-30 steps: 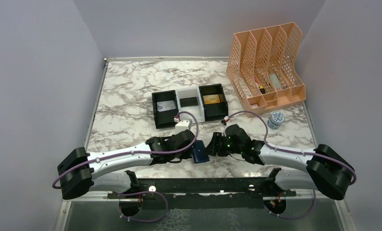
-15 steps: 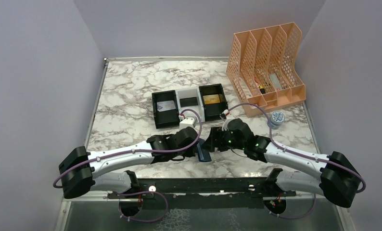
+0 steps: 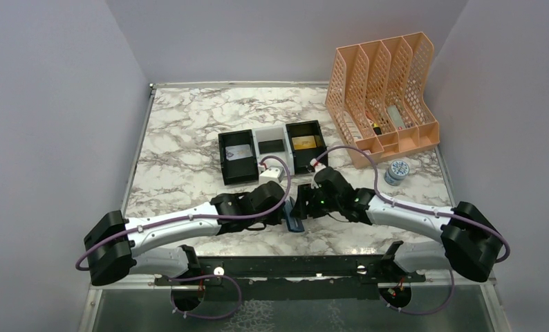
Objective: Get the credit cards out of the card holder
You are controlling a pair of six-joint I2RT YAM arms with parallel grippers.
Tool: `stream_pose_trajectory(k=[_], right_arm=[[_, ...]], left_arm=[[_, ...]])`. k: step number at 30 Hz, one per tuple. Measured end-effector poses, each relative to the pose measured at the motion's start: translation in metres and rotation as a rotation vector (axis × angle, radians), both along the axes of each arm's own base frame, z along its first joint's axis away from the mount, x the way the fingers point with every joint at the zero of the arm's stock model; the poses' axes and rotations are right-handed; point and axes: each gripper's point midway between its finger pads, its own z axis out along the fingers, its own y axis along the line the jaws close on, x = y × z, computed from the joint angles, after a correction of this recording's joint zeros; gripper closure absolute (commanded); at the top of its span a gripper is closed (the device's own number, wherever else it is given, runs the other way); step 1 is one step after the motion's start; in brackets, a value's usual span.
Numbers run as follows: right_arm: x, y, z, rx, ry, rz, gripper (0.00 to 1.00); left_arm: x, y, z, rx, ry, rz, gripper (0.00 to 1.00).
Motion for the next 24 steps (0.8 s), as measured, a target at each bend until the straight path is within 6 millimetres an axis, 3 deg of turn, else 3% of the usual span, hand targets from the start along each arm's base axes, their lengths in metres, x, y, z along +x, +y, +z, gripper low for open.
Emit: stream_pose_trajectory(k=[8,17,24], right_arm=[[0.011,-0.019,0.013,0.002,-0.071,-0.088,0.48],[0.016,-0.055,-0.01,-0.02,-0.018,-0.214,0.4],[0.02,-0.055,0.021,0.065,-0.094,-0.233,0.39]], left_arm=[[0.002,-0.004,0.013,-0.027,-0.022,-0.013,1.0],[0.009,-0.025,0.041,-0.063,-0.063,-0.065,1.0],[0.012,-0.031,0.023,-0.017,-0.044,-0.074,1.0]])
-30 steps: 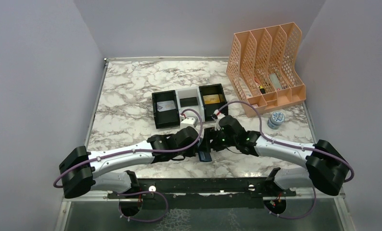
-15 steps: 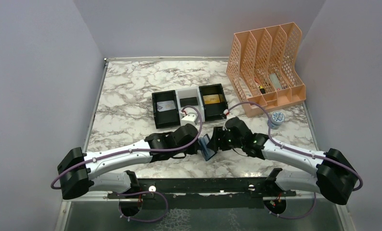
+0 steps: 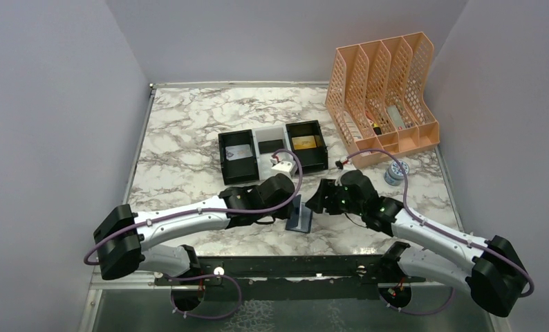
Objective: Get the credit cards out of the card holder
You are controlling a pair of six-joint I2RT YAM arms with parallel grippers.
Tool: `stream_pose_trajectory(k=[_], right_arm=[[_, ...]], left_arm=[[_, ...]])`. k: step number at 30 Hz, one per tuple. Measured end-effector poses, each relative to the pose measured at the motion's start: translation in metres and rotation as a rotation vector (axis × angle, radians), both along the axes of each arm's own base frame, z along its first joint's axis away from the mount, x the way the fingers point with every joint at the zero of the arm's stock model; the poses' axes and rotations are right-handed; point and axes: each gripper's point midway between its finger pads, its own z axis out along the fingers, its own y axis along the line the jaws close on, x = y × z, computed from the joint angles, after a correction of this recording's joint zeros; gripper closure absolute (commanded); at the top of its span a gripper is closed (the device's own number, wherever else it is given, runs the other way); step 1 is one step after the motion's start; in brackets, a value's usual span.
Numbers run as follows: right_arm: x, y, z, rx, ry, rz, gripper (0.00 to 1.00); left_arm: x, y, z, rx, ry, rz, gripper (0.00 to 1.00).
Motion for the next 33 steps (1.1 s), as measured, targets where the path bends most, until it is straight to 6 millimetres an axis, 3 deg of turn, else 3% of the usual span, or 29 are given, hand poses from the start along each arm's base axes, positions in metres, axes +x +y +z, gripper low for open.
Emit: stream_pose_trajectory(k=[6,12,15,20,24,33], right_arm=[[-0.002,0.004,0.005,0.025,-0.003,0.016,0.39],[-0.01,0.027,0.01,0.123,0.033,0.103,0.44],[-0.017,0.038,0.003,0.159,0.082,0.152,0.48],[-0.03,0.048,-0.024,0.18,0.196,0.198,0.49],[-0.035,0.049,-0.035,0.175,0.24,0.207,0.49],[-0.031,0.052,-0.041,0.168,0.226,0.222,0.49]], left_arm=[[0.0,0.019,-0.006,0.003,0.002,0.054,1.0],[0.017,0.063,-0.017,0.037,0.007,0.172,1.0],[0.019,0.086,-0.03,0.072,0.021,0.22,1.0],[0.004,0.111,-0.065,0.126,0.066,0.242,1.0],[-0.003,0.121,-0.082,0.157,0.092,0.247,1.0],[-0.014,0.127,-0.107,0.155,0.11,0.221,1.0]])
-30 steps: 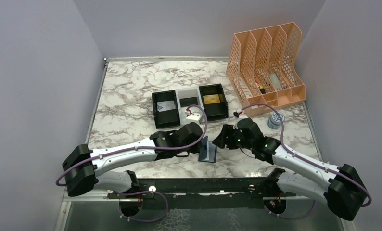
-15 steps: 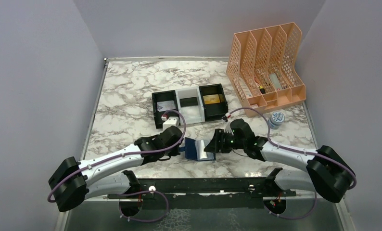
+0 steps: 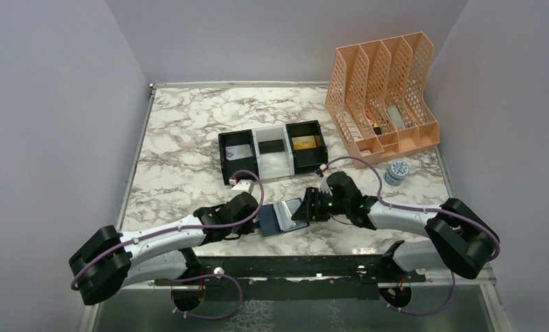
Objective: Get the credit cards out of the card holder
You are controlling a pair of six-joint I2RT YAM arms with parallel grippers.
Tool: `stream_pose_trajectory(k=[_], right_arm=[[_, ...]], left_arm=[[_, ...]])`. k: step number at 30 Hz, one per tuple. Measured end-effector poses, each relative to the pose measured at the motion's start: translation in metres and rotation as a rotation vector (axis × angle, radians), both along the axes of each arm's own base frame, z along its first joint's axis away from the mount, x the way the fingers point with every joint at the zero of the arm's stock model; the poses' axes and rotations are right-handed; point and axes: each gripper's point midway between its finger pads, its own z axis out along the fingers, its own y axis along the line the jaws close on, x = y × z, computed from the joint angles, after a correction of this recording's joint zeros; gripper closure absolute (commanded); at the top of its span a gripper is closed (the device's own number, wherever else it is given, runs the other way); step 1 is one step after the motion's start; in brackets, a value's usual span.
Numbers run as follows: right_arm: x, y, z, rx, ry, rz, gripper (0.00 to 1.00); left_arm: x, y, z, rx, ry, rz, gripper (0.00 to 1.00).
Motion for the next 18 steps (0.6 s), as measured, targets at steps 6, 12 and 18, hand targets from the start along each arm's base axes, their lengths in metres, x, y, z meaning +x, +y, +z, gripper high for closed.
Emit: stream_pose_trajectory(k=[6,12,18], right_arm=[[0.002,0.001,0.0,0.001,-0.018,0.011,0.48],[0.004,0.001,0.009,0.01,-0.06,0.018,0.46],[0.024,0.006,0.031,-0.009,-0.142,0.003,0.45]], left_arm=[[0.001,-0.006,-0.001,-0.035,-0.02,-0.023,1.0],[0.002,-0.007,-0.001,-0.033,-0.029,-0.034,1.0],[0.003,-0.006,-0.001,-0.026,-0.035,-0.044,1.0]])
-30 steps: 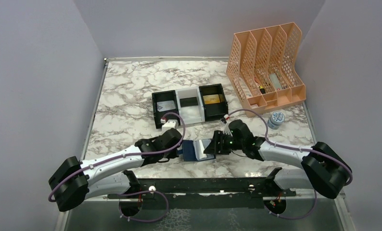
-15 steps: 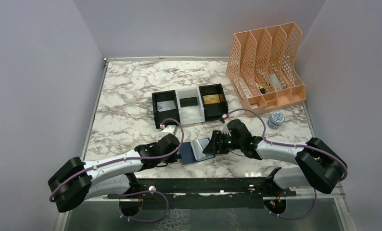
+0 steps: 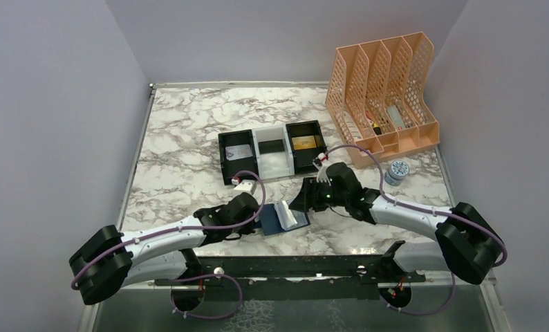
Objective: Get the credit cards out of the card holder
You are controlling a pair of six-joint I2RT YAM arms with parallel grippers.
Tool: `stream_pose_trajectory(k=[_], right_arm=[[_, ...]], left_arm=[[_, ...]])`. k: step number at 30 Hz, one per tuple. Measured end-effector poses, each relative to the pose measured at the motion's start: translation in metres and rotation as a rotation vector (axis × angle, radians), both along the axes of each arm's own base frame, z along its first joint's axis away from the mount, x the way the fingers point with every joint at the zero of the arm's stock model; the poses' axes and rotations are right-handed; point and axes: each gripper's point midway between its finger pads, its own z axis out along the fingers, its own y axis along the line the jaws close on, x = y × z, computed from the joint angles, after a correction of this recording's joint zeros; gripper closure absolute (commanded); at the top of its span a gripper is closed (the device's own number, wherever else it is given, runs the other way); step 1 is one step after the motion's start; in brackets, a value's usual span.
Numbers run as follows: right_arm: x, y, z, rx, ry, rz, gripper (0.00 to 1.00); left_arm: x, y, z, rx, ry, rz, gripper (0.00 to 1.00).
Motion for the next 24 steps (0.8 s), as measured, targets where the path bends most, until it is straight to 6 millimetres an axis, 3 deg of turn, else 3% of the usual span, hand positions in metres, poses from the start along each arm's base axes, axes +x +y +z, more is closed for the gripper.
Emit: stream_pose_trajectory(k=[3,10,24], right_arm=[[0.006,0.003,0.001,-0.016,-0.014,0.009,0.44],[0.0,0.003,-0.029,-0.079,0.058,0.044,0.47],[-0.014,0.02,-0.01,0.048,0.061,0.148,0.49]], left_arm=[[0.0,0.0,0.0,0.005,-0.004,-0.008,1.0],[0.002,-0.001,0.001,0.026,-0.011,-0.031,1.0],[0.005,-0.004,0.0,0.039,-0.026,-0.06,1.0]])
